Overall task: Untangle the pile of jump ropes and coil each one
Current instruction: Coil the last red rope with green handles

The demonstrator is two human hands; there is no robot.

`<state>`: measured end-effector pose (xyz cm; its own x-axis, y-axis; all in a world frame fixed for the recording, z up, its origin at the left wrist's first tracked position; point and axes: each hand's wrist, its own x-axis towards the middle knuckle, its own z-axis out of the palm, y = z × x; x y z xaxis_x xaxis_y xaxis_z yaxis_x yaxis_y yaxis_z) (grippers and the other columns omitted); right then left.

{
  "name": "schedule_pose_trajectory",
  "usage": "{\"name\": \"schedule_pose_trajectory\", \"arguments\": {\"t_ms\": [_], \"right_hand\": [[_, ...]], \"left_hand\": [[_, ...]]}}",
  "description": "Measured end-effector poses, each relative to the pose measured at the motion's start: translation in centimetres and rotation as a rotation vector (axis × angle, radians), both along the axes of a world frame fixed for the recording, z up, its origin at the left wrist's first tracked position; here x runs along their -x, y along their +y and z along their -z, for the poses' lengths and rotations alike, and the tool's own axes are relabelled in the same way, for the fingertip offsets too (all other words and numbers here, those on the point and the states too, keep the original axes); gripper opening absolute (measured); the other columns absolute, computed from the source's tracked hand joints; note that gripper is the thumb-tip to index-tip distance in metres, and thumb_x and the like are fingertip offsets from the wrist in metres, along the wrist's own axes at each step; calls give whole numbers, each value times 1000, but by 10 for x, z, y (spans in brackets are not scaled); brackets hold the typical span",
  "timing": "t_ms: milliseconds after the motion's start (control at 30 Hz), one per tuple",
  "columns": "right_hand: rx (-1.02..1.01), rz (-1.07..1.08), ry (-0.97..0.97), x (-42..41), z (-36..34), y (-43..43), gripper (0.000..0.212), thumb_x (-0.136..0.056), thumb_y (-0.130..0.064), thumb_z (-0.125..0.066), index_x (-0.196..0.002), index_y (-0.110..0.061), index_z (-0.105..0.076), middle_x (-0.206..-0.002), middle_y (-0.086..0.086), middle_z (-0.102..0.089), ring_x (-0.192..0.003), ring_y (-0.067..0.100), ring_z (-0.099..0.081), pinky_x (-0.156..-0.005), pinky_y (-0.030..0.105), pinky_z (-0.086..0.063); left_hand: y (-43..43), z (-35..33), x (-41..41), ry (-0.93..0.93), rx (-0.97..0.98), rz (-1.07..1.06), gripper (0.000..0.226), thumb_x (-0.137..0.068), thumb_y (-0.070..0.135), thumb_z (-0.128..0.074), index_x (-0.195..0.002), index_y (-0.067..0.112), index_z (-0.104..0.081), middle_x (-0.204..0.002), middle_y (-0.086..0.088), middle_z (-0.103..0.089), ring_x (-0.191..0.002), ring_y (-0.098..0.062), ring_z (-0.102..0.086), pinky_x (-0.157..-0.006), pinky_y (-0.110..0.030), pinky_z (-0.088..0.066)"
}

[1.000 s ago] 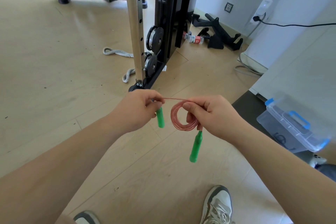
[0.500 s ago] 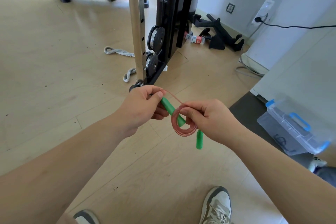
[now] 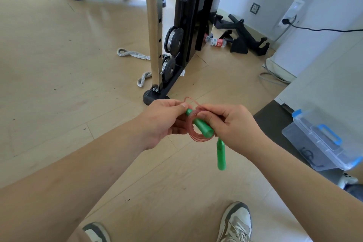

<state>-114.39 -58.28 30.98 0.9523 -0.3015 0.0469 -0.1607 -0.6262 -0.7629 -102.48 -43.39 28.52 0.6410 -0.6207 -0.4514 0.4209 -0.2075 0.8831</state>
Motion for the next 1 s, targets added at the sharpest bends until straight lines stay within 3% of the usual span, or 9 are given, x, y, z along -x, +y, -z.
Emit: {"name": "schedule_pose_trajectory", "arguments": {"t_ms": [133, 267, 433, 567, 633, 700, 767, 867, 1000], "right_hand": [[34, 42, -7, -1, 7, -4, 19, -99, -20, -66, -103, -31, -81, -74, -14, -74, -63, 10, -63, -58, 17, -49], [26, 51, -24, -1, 13, -7, 18, -98, -16, -67, -103, -25, -82, -85, -18, -78, -73, 7, -70, -69, 18, -55], [43, 55, -19, -1, 13, -6, 18, -96, -17, -68, -100, -28, -82, -81, -14, -77, -79, 9, -71, -76, 28, -57], [117, 162, -11, -1, 12, -19, 16, -98, -26, -66, -102, -30, -81, -71, -8, -73, -72, 21, -69, -71, 40, -58], [128, 204, -14, 0, 13, -26, 15, -98, -26, -66, -100, -29, -81, -70, -5, -72, -71, 21, -68, -70, 39, -57], [101, 194, -4, 1, 14, -26, 15, -98, -24, -66, -98, -28, -81, -70, -3, -72, -69, 16, -67, -69, 37, -56], [92, 145, 15, 1, 13, -20, 16, -99, -24, -65, -98, -28, -81, -71, -3, -72, -63, 11, -63, -61, 26, -53], [100, 76, 39, 0, 9, -9, 17, -100, -25, -64, -97, -30, -80, -69, -4, -70, -59, 11, -57, -55, 19, -46], [78, 21, 37, -3, 9, 1, 20, -98, -23, -64, -98, -33, -81, -75, -7, -74, -68, 11, -63, -65, 28, -51]], "left_hand": [[4, -9, 3, 70, 38, 167, 32, -103, 22, -50, -116, 1, -71, -100, -19, -74, -90, -30, -70, -87, -49, -57], [5, -12, 18, -59, -55, 332, 32, -91, 19, -71, -122, 15, -66, -110, -7, -76, -107, -25, -72, -97, -52, -57], [0, -10, 36, 10, 12, 204, 49, -84, 9, -82, -126, 18, -58, -113, -20, -72, -92, -34, -77, -86, -49, -62], [5, -12, 33, -35, -124, 379, 84, -87, 1, -76, -155, 22, -31, -98, -14, -78, -87, -30, -78, -81, -43, -64], [10, -11, 28, -233, -299, 494, 76, -92, 7, -70, -156, 25, -33, -97, -6, -78, -89, -23, -76, -85, -40, -62], [16, -7, 16, -568, -481, 546, 53, -96, 15, -62, -145, 33, -49, -111, 3, -73, -99, -20, -70, -88, -39, -60], [20, -6, 8, -701, -565, 543, 46, -96, 12, -56, -137, 33, -55, -128, 6, -65, -111, -19, -64, -93, -39, -58], [17, -2, 12, -526, -397, 493, 63, -88, 5, -59, -143, 34, -49, -133, 12, -60, -122, -10, -61, -96, -33, -57], [5, -4, 22, -308, -103, 351, 46, -82, 13, -73, -122, 33, -66, -110, -2, -74, -98, -15, -71, -93, -37, -59]]}}
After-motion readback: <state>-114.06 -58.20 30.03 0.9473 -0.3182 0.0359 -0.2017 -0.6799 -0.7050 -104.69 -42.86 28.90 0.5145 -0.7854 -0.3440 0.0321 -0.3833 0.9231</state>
